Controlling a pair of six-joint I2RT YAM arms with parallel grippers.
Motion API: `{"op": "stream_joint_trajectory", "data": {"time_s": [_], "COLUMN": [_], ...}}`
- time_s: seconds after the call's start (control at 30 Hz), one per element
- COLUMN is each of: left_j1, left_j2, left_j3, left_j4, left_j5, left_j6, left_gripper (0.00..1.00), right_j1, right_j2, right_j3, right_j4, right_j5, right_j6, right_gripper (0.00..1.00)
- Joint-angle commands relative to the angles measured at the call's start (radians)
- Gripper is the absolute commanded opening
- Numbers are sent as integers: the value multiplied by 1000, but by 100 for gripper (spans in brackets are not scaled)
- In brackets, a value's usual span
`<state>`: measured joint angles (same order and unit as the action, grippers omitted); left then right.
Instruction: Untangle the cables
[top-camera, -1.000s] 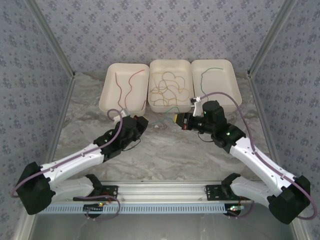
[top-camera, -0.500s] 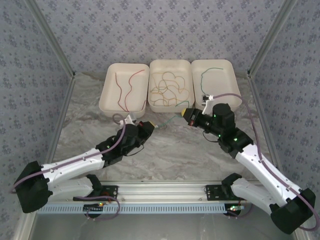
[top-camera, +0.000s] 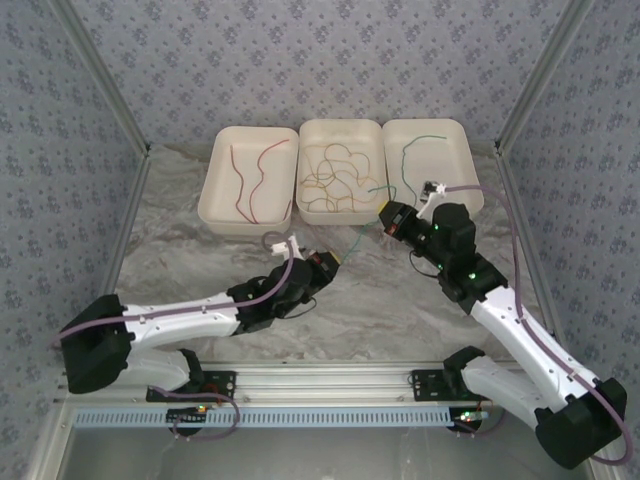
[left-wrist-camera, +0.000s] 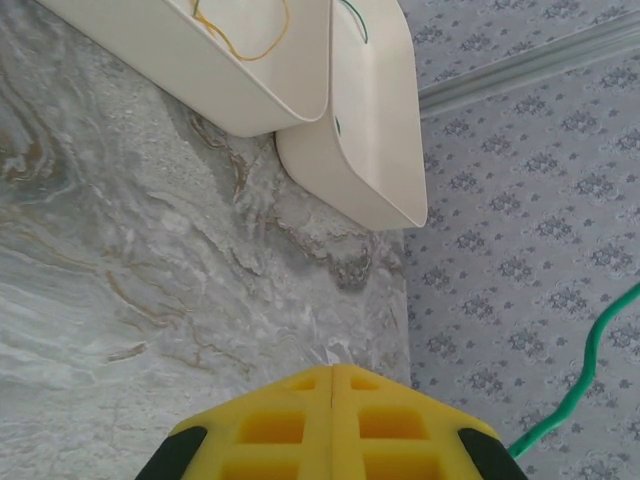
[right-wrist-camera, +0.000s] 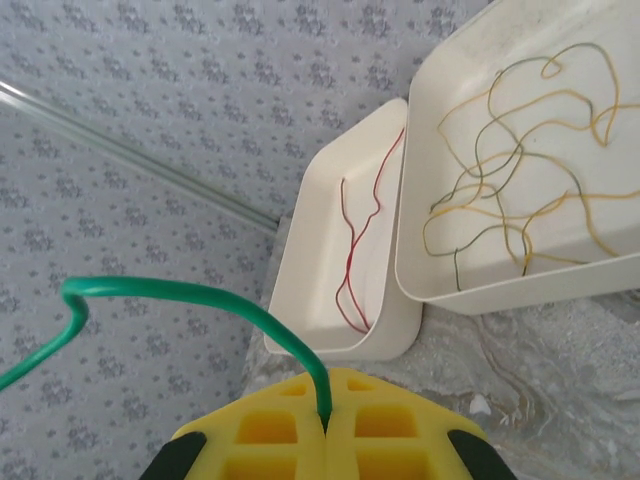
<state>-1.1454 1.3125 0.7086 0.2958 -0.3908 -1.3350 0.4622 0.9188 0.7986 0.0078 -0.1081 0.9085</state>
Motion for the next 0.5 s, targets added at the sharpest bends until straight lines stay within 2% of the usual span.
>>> {"op": "stream_joint_trajectory", "data": {"time_s": [0.0,0.23,0.47], "left_j1": [-43,-59,-61], "left_j2": [76,120,128], "left_j3": [-38,-40,-27], "left_j4": [-222,-182,-192], "left_j5": [-3,-9,4], "left_j6": [72,68,79], "left_gripper": [0,0,0], "right_j1": [-63,-124,-190], "right_j2": [-22,-20,19], "right_j3": [32,71,147], "right_j4": [298,305,302], "right_j5": [223,238,140], "right_j6": [45,83,68], "right_gripper": [0,0,0]}}
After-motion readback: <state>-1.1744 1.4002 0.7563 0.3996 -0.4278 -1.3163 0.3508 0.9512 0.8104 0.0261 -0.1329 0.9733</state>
